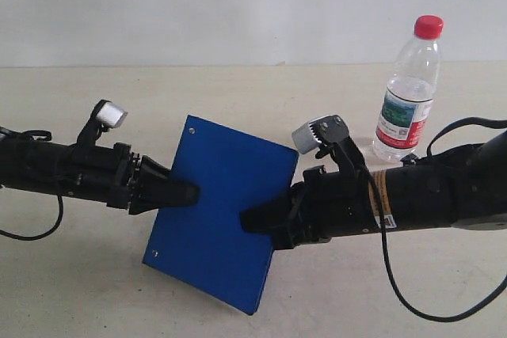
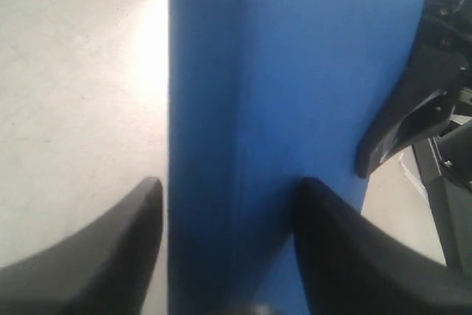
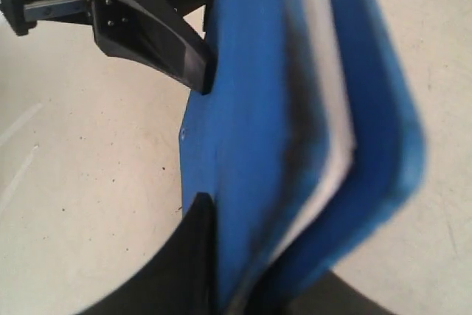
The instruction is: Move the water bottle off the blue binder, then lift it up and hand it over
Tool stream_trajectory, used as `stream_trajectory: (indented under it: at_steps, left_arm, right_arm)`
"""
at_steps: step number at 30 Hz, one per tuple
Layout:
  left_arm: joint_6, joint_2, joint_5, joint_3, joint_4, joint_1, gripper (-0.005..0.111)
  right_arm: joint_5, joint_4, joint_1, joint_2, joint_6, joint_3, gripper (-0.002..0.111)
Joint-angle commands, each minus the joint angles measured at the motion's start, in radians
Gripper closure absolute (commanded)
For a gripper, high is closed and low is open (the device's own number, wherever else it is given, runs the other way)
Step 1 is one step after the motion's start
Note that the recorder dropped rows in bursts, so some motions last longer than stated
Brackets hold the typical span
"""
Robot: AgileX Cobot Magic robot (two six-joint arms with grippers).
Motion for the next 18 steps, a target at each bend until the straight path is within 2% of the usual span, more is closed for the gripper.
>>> stream_trajectory:
  at_steps: [1,2,3,8,10,14,18]
  left_arm:
    - [0.017,-0.006,-0.017,0.002,-0.034,-0.048,0.095]
    - [0.03,-0.006,-0.017,0.002,-0.032,-0.054,0.102]
    - [0.032,-0.006,-0.017,0.002,-0.032,-0.054,0.102]
    - [0.03,-0.009,-0.017,0.002,-0.057,-0.047,0.102]
    - [0.028,-0.019,-0.017,0.002,-0.072,-0.043,0.102]
    - [-0.009,-0.073,-0.031,0.007,-0.076,-0.041,0.102]
    - [-0.011,-0.196,-0.19,0.044,-0.094,-0.041,0.102]
  right_arm:
    - [0.052,0.02,0.008,-0.002,-0.02,-0.012,0.108]
    - [0.076,0.02,0.008,-0.002,-0.006,-0.012,0.108]
    - [0.097,0.015,0.008,-0.002,-0.004,-0.012,0.103]
    - [0.104,-0.05,0.008,-0.002,0.061,-0.012,0.058]
    - [0.106,-0.085,0.008,-0.004,0.096,-0.012,0.045]
    - [0.145,-0.193,0.008,-0.036,0.177,-0.012,0.041]
    - [0.239,-0.28,0.008,-0.119,0.281,-0.012,0.041]
